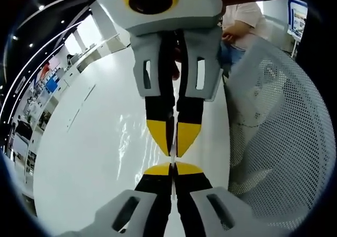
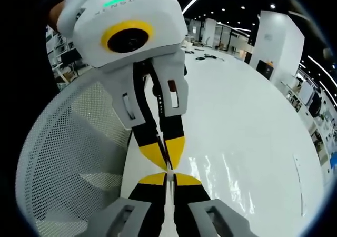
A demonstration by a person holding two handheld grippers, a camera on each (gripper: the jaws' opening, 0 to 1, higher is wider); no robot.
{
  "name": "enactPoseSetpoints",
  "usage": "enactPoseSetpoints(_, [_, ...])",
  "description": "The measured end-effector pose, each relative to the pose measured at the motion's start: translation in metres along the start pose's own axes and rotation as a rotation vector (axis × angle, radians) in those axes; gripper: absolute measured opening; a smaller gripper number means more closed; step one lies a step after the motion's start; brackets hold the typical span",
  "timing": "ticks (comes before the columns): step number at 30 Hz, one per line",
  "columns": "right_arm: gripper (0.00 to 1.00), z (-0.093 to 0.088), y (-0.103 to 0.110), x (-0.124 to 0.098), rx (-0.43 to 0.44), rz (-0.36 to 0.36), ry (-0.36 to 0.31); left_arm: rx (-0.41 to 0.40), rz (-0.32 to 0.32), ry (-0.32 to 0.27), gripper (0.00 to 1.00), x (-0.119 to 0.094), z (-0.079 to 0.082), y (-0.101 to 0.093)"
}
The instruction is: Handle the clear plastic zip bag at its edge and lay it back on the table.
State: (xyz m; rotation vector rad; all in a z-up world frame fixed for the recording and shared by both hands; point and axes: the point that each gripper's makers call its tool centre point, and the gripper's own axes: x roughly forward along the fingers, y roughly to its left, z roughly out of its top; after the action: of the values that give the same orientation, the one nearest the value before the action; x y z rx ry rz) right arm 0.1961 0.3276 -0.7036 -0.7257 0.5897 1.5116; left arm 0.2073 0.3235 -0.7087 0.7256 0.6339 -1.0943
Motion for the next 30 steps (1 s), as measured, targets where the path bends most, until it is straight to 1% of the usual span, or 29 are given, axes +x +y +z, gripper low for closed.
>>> enactPoseSetpoints(8, [0.0,0.003,-0.003,0.001,-0.005,-0.001,-0.011,0.014,0.0,-0.001,0.0,0.0,0.001,0.001])
enactPoseSetpoints(12, [0.0,0.003,-0.002,0.001,0.015,0.008,-0.011,0.011,-0.004,-0.005,0.0,0.0,0.001,0.001])
enactPoseSetpoints(14, [0.0,0.002,-0.001,0.002,0.028,0.014,-0.006,0.015,-0.019,-0.009,0.0,0.001,0.0,-0.002])
enactPoseSetpoints(20, [0.0,0.0,0.003,0.003,0.028,0.026,0.007,-0.03,-0.042,-0.01,0.0,0.002,0.0,-0.006])
enactPoseSetpoints(22, [0.0,-0.001,0.003,0.003,0.048,0.029,0.017,-0.032,-0.044,-0.003,0.0,0.003,-0.001,-0.007])
enactPoseSetpoints(30, [0.0,-0.007,0.005,0.002,0.046,0.033,0.025,-0.033,-0.05,-0.006,0.0,0.004,-0.002,-0.008])
